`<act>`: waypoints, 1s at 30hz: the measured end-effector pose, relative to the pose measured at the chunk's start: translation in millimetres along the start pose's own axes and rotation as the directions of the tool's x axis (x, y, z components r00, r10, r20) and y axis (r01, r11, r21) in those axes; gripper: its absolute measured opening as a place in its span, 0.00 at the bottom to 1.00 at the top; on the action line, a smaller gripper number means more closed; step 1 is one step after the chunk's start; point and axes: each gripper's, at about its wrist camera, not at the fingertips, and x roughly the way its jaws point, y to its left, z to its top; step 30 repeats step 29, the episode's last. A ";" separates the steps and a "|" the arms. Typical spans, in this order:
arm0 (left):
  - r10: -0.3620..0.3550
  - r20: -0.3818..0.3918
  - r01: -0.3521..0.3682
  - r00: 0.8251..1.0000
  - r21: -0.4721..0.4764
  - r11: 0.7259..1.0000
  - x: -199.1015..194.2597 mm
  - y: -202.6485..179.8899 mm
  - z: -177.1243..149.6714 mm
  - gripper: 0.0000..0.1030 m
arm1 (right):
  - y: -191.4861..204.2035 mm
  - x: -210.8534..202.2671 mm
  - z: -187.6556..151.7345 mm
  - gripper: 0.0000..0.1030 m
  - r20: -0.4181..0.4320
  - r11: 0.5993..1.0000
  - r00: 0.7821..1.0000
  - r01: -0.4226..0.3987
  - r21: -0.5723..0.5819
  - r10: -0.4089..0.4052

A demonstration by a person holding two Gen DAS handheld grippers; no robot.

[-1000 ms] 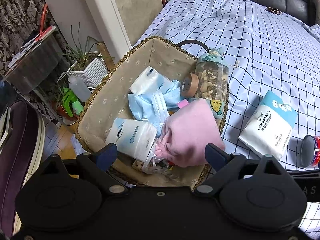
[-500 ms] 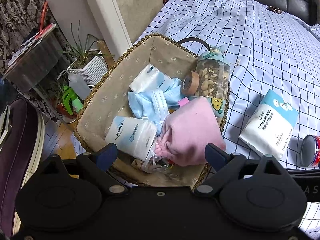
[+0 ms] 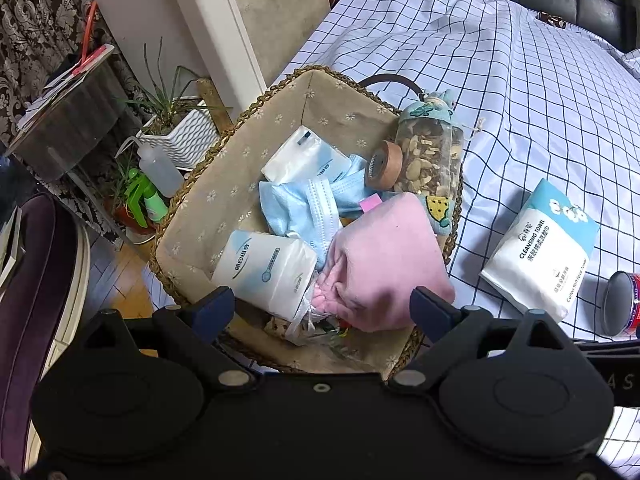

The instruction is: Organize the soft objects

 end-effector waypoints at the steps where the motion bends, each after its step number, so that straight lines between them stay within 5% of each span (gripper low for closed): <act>1: 0.000 -0.001 0.000 1.000 0.000 1.000 0.3 -0.1 0.0 0.90 | 0.2 0.1 -0.1 0.99 0.000 1.000 1.000 0.000 -0.001 0.000; 30: 0.001 -0.008 -0.001 1.000 -0.005 1.000 2.0 0.9 0.0 0.90 | 1.0 2.5 -1.7 0.99 -0.005 1.000 1.000 -0.004 -0.013 0.004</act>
